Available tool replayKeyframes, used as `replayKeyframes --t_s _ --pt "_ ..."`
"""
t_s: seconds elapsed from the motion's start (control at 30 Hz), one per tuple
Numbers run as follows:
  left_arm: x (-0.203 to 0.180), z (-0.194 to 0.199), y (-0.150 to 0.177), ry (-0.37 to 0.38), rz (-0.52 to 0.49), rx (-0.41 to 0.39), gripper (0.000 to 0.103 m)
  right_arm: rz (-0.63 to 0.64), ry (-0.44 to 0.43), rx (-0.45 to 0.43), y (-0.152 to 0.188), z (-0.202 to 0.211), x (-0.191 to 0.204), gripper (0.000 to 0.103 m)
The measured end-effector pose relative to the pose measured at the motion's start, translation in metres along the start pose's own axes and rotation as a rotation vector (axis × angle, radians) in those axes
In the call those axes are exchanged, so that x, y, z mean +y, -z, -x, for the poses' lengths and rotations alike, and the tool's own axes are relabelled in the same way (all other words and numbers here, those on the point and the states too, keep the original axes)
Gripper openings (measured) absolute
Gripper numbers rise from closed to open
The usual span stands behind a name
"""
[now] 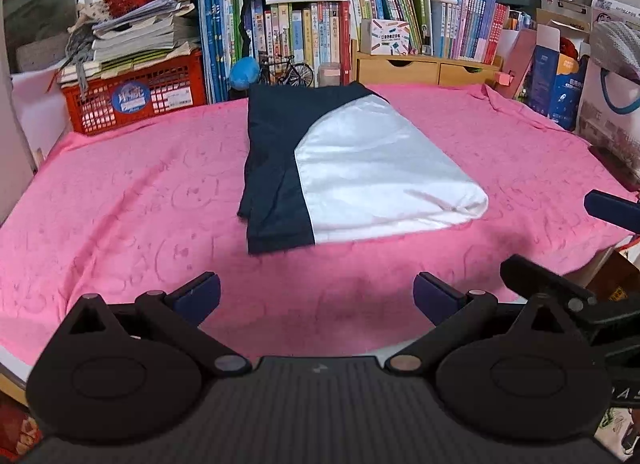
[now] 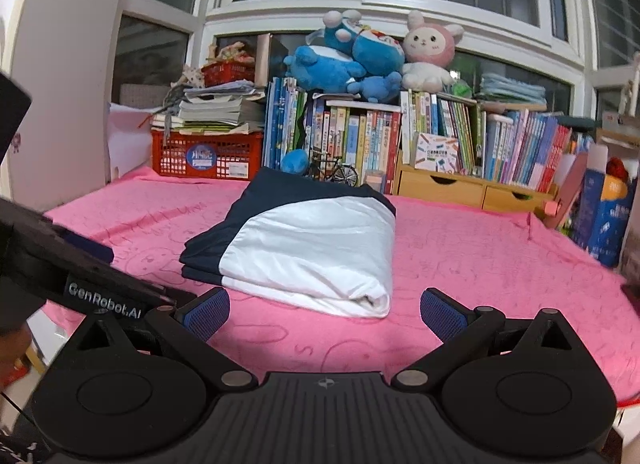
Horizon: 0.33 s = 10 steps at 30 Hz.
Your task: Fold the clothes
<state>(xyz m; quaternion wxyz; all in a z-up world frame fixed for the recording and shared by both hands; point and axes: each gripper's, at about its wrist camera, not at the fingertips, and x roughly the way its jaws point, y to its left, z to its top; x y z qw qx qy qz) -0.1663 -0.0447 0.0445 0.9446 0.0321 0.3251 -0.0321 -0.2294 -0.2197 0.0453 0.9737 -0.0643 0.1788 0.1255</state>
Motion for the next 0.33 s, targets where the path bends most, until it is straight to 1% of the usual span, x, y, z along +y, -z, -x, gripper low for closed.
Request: replayKeyframes --t_s 0.2,0.33 --pt "0.001 -0.019 -0.008 -0.001 0.002 0.023 0.103 -0.025 0.000 0.042 -0.008 -0.028 -0.014 0.103" --pt "-0.002 -0.024 -0.010 -0.023 -0.023 0.006 0.103 -0.031 -0.018 0.057 -0.012 -0.042 -0.019 0.103"
